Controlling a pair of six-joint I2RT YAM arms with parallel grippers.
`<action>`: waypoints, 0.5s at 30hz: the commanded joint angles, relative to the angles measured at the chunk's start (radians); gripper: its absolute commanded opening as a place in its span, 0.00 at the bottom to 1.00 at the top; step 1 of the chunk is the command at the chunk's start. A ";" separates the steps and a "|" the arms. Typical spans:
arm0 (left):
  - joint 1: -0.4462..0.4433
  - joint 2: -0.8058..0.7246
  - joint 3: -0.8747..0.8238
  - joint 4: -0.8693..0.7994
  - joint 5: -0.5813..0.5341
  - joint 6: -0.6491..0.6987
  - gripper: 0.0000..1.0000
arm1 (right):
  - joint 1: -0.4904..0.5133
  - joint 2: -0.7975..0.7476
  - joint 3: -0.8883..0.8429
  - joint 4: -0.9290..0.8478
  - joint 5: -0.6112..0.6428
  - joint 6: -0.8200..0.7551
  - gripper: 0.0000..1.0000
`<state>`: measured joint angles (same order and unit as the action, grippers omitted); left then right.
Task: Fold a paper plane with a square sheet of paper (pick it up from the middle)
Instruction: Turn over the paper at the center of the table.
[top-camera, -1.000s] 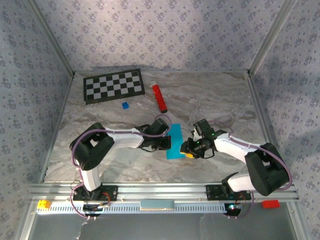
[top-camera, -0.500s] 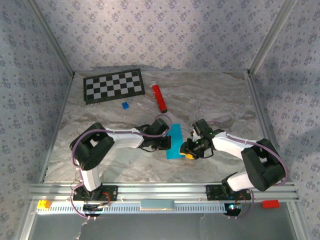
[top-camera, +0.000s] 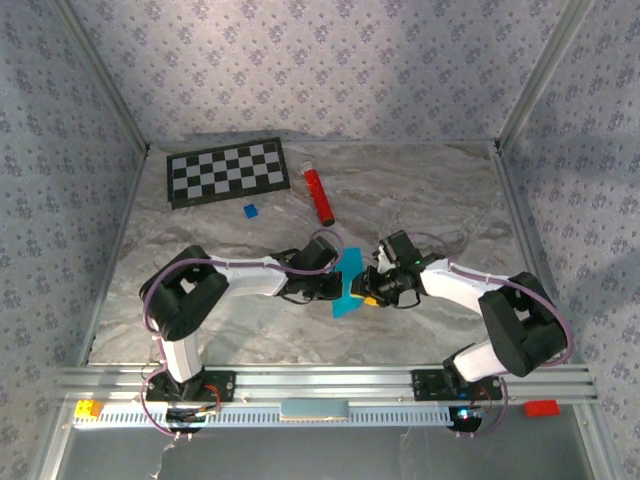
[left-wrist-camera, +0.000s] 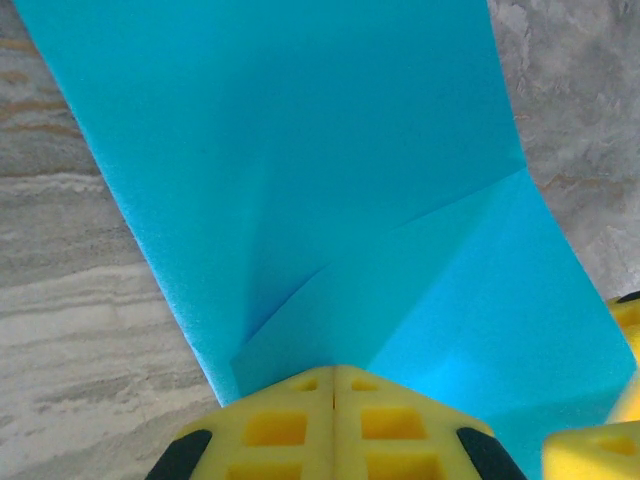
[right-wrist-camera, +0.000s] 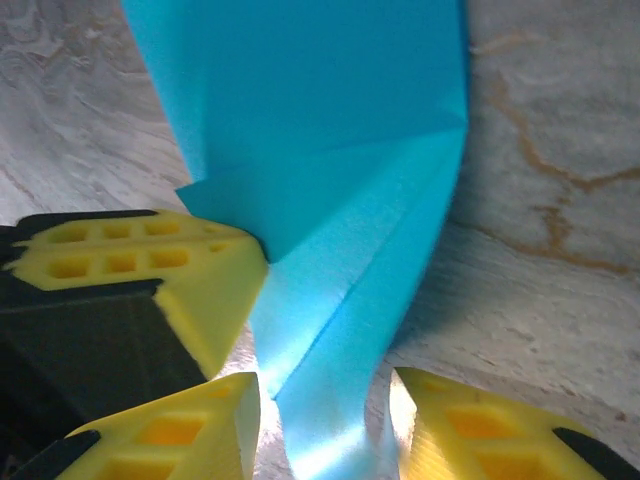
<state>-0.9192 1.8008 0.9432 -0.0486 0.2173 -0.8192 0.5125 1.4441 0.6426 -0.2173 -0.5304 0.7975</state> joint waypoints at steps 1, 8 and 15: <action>-0.005 -0.004 -0.010 -0.031 0.003 0.021 0.00 | -0.011 0.027 0.029 0.018 -0.008 0.003 0.41; -0.003 -0.008 -0.005 -0.036 0.002 0.022 0.00 | -0.033 0.058 0.043 0.039 -0.007 0.003 0.42; -0.001 -0.012 -0.010 -0.033 -0.001 0.017 0.00 | -0.060 0.068 -0.006 0.125 -0.015 0.047 0.41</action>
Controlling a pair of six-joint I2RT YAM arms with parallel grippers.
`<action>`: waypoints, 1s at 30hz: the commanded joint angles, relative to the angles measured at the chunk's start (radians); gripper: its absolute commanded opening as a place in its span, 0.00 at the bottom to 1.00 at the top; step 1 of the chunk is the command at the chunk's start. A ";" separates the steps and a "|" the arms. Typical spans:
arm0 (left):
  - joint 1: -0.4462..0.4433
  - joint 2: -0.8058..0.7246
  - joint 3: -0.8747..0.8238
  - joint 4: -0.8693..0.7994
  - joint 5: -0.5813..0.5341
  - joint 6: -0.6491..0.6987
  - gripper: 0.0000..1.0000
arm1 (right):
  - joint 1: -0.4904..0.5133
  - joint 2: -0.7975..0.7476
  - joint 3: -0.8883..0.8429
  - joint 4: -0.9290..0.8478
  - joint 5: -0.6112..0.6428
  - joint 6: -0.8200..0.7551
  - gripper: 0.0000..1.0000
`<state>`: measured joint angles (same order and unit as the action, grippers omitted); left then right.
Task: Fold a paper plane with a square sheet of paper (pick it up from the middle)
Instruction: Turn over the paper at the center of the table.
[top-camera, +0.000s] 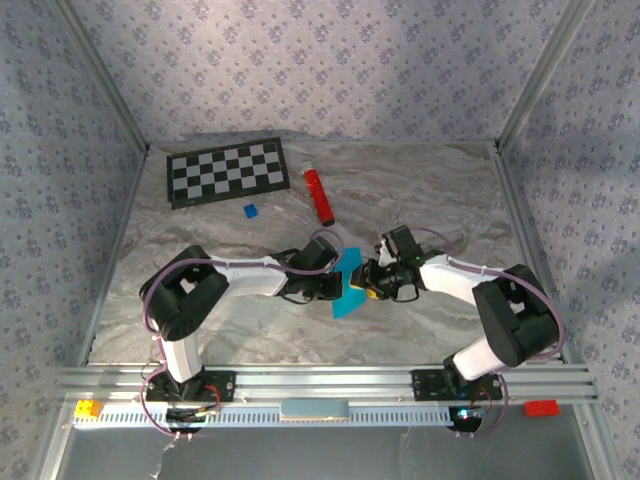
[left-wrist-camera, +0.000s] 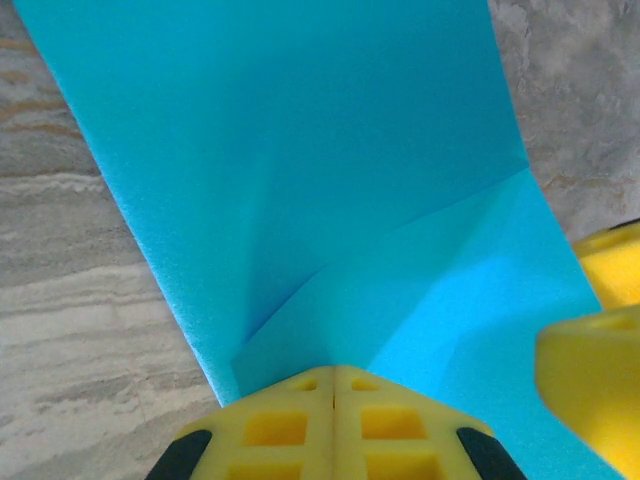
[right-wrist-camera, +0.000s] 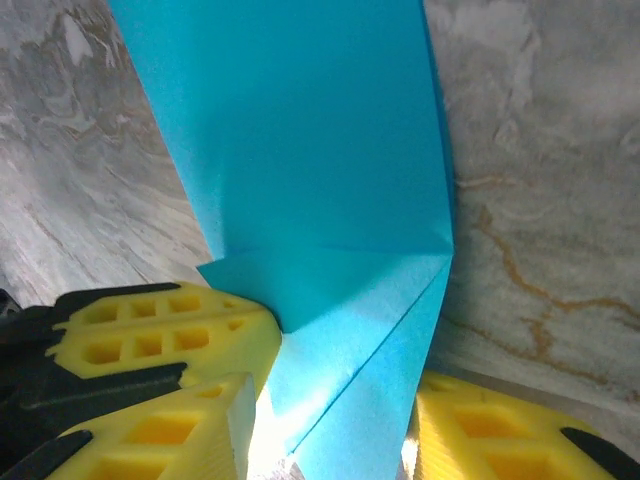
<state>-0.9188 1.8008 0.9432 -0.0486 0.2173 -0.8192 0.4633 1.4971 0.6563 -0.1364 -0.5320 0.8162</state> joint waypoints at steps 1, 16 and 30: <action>-0.002 -0.013 -0.011 -0.030 -0.001 0.016 0.00 | -0.013 0.016 -0.024 0.061 -0.017 0.033 0.40; 0.003 -0.021 -0.023 -0.021 0.001 0.002 0.00 | -0.059 0.045 -0.114 0.245 -0.047 0.078 0.25; 0.005 -0.020 -0.023 -0.025 0.002 -0.004 0.00 | -0.089 0.085 -0.151 0.356 -0.099 0.056 0.16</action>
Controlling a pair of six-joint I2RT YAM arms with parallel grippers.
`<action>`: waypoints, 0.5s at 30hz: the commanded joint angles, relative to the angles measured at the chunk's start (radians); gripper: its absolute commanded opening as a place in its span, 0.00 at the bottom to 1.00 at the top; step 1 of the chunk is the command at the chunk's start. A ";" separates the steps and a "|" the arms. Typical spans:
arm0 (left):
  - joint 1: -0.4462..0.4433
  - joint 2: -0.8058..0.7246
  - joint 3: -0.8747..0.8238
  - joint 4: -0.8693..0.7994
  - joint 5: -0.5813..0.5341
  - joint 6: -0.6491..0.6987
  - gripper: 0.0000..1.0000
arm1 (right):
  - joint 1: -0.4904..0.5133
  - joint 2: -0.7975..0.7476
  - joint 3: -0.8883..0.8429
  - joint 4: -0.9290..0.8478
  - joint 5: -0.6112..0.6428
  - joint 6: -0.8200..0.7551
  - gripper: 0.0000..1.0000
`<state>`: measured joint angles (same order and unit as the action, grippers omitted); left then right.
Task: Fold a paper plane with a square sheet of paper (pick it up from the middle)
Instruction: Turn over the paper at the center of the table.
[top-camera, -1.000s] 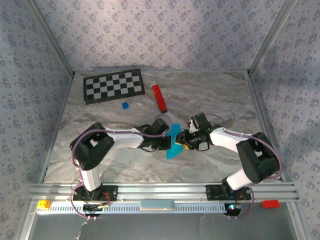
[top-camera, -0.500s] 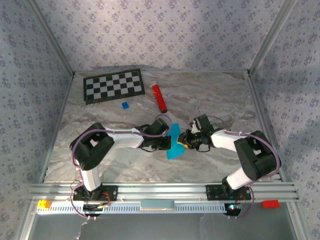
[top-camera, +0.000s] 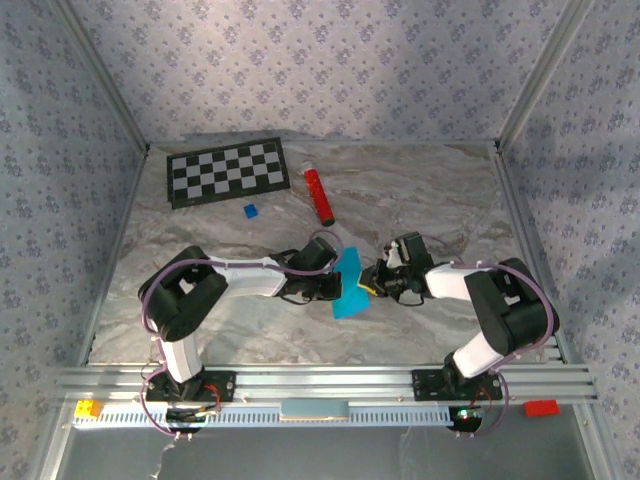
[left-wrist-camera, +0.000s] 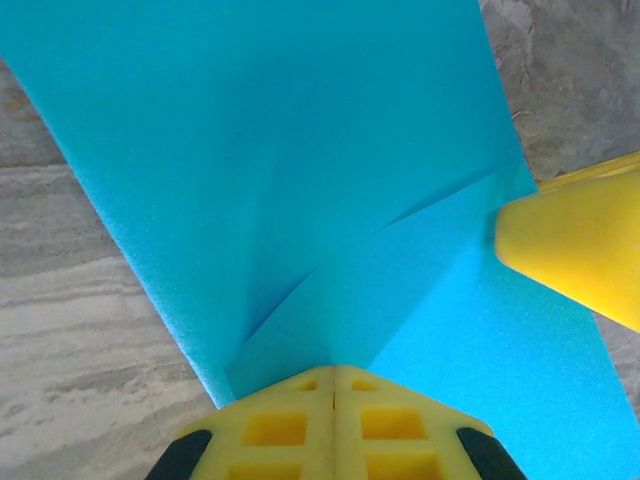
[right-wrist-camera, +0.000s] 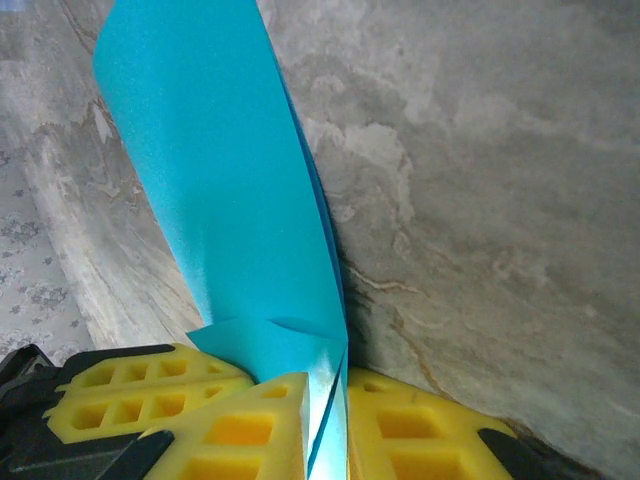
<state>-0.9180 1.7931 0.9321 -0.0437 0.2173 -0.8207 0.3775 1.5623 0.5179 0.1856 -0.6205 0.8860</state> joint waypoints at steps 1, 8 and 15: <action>0.004 -0.012 -0.010 -0.030 0.002 -0.002 0.00 | -0.005 0.021 -0.013 0.035 -0.010 -0.019 0.16; 0.003 -0.015 -0.007 -0.024 0.005 0.001 0.00 | -0.015 0.036 -0.014 0.051 -0.030 -0.031 0.13; 0.004 -0.038 -0.015 0.000 0.007 -0.006 0.04 | -0.027 0.017 -0.024 0.050 -0.036 -0.039 0.07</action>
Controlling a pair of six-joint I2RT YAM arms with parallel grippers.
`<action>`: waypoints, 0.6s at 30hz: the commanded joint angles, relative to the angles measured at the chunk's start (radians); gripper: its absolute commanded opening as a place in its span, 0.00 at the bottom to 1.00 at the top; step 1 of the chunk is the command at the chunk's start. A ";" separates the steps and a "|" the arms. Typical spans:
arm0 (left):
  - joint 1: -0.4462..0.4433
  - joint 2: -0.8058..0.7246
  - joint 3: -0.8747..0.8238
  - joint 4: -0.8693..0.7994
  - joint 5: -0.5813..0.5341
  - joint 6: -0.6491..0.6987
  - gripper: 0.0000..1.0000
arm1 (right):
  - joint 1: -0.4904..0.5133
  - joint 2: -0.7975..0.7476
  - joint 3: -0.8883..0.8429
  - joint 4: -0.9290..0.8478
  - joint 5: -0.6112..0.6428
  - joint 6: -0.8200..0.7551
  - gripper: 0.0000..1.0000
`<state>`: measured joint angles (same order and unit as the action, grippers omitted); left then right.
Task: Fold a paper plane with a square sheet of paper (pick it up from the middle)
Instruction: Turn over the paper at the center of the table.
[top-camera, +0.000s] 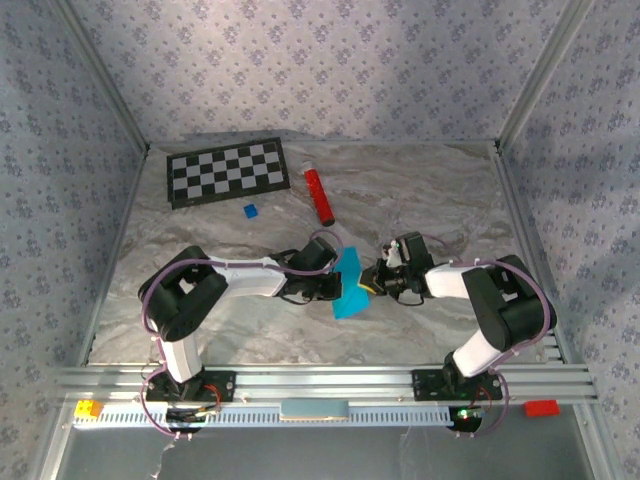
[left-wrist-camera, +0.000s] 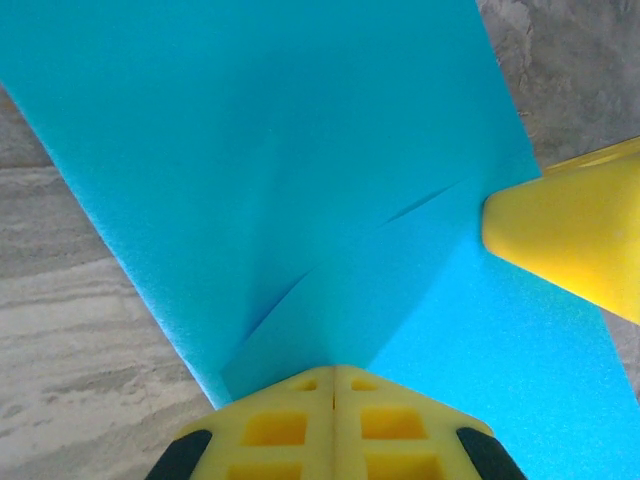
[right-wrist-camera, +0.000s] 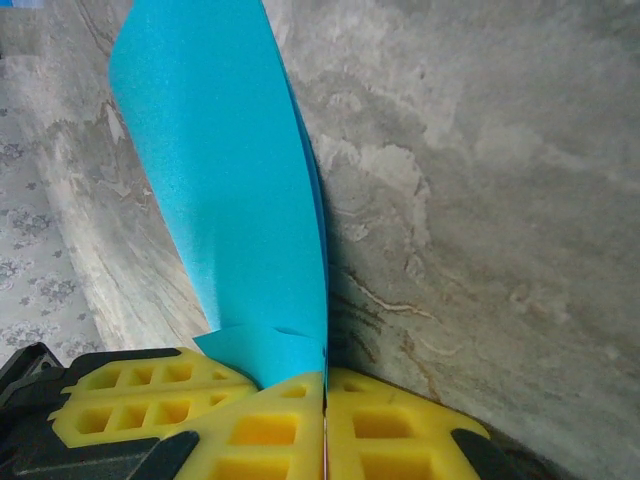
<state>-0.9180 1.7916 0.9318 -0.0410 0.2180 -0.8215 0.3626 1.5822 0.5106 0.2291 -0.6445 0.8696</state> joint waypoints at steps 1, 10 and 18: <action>0.004 -0.043 -0.014 0.000 0.006 -0.005 0.06 | -0.016 -0.009 -0.017 0.005 -0.011 -0.023 0.07; 0.007 -0.174 -0.041 -0.006 -0.068 0.002 0.27 | -0.033 -0.122 0.011 -0.162 0.033 -0.105 0.04; 0.023 -0.337 -0.114 -0.039 -0.202 0.012 0.39 | -0.027 -0.280 0.091 -0.448 0.188 -0.250 0.03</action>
<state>-0.9073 1.5009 0.8448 -0.0551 0.0834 -0.8253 0.3351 1.3521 0.5564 -0.0639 -0.5362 0.7036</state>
